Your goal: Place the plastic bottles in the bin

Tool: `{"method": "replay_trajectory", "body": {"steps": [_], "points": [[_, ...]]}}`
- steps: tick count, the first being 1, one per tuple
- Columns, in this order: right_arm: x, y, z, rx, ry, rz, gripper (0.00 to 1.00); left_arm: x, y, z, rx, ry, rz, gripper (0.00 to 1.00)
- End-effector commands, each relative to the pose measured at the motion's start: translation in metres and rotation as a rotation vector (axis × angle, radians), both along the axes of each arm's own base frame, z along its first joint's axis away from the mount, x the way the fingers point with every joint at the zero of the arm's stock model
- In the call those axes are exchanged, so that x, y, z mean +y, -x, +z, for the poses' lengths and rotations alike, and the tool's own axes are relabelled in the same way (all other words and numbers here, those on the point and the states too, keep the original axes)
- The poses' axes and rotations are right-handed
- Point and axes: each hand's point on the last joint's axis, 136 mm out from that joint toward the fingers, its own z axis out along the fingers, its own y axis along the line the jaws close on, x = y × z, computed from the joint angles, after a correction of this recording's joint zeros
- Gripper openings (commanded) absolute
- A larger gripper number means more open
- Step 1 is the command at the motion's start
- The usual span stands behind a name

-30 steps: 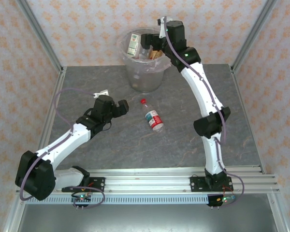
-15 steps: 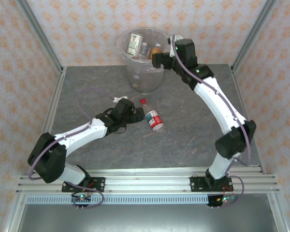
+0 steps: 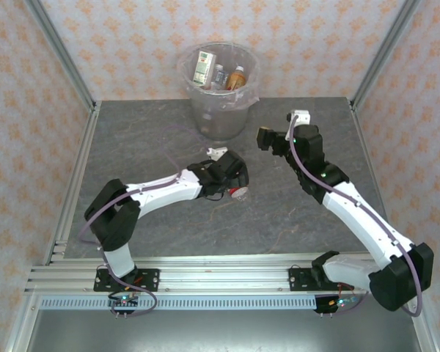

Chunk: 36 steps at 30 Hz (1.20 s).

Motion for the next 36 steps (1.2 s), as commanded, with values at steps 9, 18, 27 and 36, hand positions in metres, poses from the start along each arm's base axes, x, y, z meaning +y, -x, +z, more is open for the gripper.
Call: {"method": "replay_trajectory", "body": {"steps": [9,18,27,36], "points": [[-0.028,0.021,-0.016,0.001,-0.012,-0.108,0.99,0.016,-0.018,-0.026,0.031,-0.195,0.200,1.00],[-0.033,0.025,-0.023,0.016,-0.002,-0.126,0.99,0.013,-0.039,-0.048,0.058,-0.185,0.224,1.00],[-0.034,0.025,-0.021,0.013,0.020,-0.126,0.99,0.008,-0.052,-0.065,0.051,-0.237,0.172,0.92],[-0.036,0.026,-0.025,0.026,0.039,-0.130,0.99,0.007,-0.051,-0.081,0.070,-0.233,0.130,0.82]]}}
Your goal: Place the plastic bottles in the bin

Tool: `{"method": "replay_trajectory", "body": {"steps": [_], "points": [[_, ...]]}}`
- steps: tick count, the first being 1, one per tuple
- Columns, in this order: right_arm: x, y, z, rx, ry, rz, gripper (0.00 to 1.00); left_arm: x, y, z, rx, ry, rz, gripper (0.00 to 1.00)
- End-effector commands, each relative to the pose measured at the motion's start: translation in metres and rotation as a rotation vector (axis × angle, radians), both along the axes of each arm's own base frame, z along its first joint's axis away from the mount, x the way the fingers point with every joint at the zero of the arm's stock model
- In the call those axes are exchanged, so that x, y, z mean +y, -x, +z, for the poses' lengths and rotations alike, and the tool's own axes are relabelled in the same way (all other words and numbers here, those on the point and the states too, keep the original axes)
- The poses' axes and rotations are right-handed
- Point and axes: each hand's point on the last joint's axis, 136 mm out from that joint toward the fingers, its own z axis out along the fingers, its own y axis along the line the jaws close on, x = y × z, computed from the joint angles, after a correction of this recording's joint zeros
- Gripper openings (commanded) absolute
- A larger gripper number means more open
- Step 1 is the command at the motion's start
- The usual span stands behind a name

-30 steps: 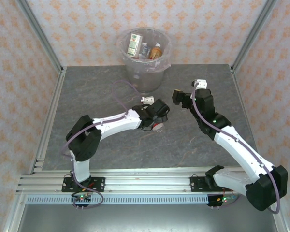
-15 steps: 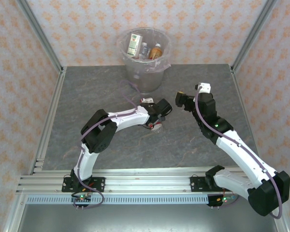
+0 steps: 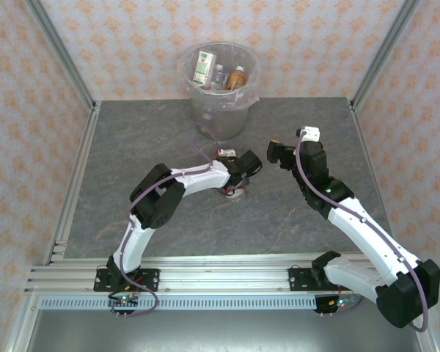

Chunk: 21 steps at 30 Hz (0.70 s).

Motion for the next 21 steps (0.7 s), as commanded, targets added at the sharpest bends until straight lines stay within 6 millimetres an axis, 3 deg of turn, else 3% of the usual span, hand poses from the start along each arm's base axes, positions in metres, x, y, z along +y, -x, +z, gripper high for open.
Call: {"method": "replay_trajectory", "body": {"steps": [1,11,21], "points": [[-0.005,0.002,0.002,-0.004,0.025,-0.019,0.99,0.001,-0.005,-0.003,-0.016,-0.002,-0.020,0.80],[-0.005,0.001,0.001,-0.005,0.030,-0.020,0.99,-0.005,-0.002,0.008,-0.037,0.044,-0.082,0.65],[-0.003,0.000,0.004,-0.014,0.028,-0.010,0.99,-0.013,-0.001,0.046,-0.096,0.105,-0.162,0.59]]}}
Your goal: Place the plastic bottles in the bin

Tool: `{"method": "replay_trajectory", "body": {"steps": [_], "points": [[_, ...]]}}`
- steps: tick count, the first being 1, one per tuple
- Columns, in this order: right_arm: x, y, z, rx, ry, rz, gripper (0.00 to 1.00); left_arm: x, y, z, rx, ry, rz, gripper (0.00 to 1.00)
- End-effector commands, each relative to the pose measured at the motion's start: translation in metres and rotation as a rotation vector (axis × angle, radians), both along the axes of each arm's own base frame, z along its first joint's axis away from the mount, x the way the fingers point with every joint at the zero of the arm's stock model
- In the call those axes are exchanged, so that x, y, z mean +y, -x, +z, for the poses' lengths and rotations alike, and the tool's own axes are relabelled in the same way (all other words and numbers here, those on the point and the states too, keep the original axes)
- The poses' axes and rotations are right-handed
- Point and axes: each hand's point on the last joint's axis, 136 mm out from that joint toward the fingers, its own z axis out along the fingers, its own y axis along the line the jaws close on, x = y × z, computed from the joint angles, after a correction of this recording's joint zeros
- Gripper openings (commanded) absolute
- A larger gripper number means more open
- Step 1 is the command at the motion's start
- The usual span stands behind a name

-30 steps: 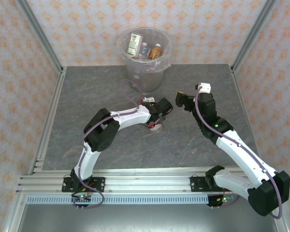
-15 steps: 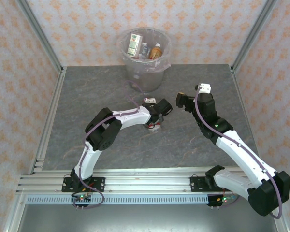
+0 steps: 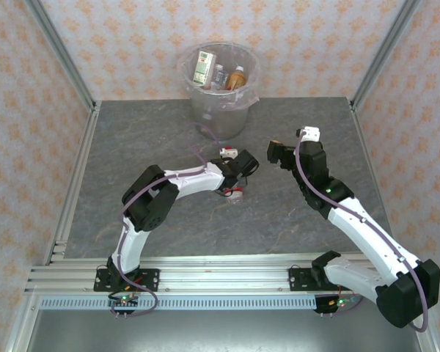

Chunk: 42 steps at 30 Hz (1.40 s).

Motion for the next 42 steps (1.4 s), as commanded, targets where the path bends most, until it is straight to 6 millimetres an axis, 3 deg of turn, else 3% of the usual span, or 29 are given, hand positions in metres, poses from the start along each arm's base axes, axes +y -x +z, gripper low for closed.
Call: {"method": "replay_trajectory", "body": {"steps": [1,8,9,20,29,38,42], "points": [[-0.001,0.000,0.004,-0.012,0.015,-0.007,0.99,-0.002,-0.006,0.039,-0.076,0.045,-0.027,0.58],[-0.001,-0.002,0.005,-0.019,0.012,-0.006,0.99,-0.006,-0.006,0.073,-0.134,0.095,-0.073,0.53],[0.000,-0.002,0.006,-0.020,0.011,-0.006,0.99,-0.007,-0.006,0.089,-0.161,0.115,-0.081,0.51],[0.000,-0.002,0.003,-0.015,0.010,-0.007,0.99,-0.010,-0.004,0.169,-0.318,0.193,-0.175,0.31],[0.000,-0.002,0.001,-0.014,0.007,-0.006,0.99,-0.015,-0.010,0.242,-0.486,0.206,-0.267,0.27],[0.000,-0.001,-0.001,-0.010,-0.014,-0.010,0.99,-0.012,-0.041,0.340,-0.785,0.185,-0.256,0.31],[-0.001,0.000,-0.001,-0.011,-0.021,-0.014,0.99,-0.010,-0.064,0.365,-0.862,0.187,-0.221,0.32]]}}
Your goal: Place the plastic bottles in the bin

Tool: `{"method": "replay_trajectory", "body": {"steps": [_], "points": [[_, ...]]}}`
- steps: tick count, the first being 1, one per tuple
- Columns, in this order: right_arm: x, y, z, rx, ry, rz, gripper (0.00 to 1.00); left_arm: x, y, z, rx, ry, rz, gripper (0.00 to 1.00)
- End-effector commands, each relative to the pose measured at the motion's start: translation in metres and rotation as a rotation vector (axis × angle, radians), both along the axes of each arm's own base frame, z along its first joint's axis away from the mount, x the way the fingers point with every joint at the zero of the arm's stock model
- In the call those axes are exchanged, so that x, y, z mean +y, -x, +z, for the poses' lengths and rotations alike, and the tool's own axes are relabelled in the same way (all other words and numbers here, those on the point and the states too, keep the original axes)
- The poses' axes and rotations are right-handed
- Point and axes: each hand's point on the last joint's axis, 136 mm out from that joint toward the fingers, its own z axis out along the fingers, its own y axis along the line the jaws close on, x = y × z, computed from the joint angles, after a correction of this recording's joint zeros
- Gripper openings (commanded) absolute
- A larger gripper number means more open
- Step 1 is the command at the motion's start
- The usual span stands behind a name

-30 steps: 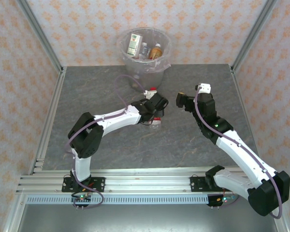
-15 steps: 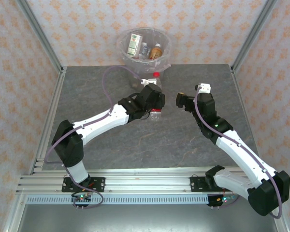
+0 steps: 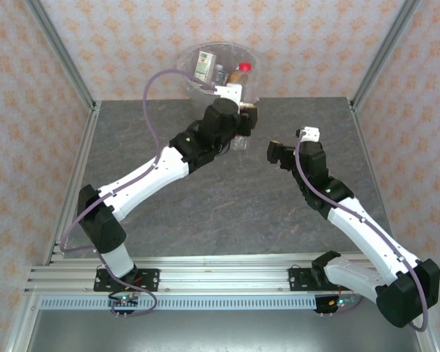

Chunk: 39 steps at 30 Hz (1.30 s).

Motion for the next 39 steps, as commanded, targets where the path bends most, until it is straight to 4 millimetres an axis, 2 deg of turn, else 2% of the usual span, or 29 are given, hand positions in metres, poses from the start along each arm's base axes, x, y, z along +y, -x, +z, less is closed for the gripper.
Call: {"method": "replay_trajectory", "body": {"steps": [1,8,20,25,30,35,39], "points": [[-0.001,0.000,0.003,-0.020,-0.020,-0.013,0.99,0.008,-0.027,0.037,-0.126,0.017,0.065,0.32],[-0.003,0.003,0.002,-0.022,-0.017,-0.020,0.99,0.016,-0.062,0.075,-0.261,0.016,0.145,0.33],[-0.004,0.005,-0.014,0.005,-0.025,-0.029,0.99,0.037,-0.140,0.093,-0.426,0.002,0.371,0.35],[-0.007,0.008,-0.016,0.007,-0.025,-0.036,0.99,0.040,-0.157,0.099,-0.474,-0.050,0.385,0.36],[-0.011,0.011,-0.017,0.007,-0.019,-0.045,0.99,0.055,-0.172,0.085,-0.476,-0.157,0.431,0.38],[-0.011,0.012,-0.017,0.008,-0.012,-0.046,0.99,0.071,-0.193,0.058,-0.442,-0.281,0.436,0.38],[-0.012,0.012,-0.018,0.009,-0.011,-0.049,0.99,0.091,-0.208,0.035,-0.366,-0.275,0.446,0.39]]}}
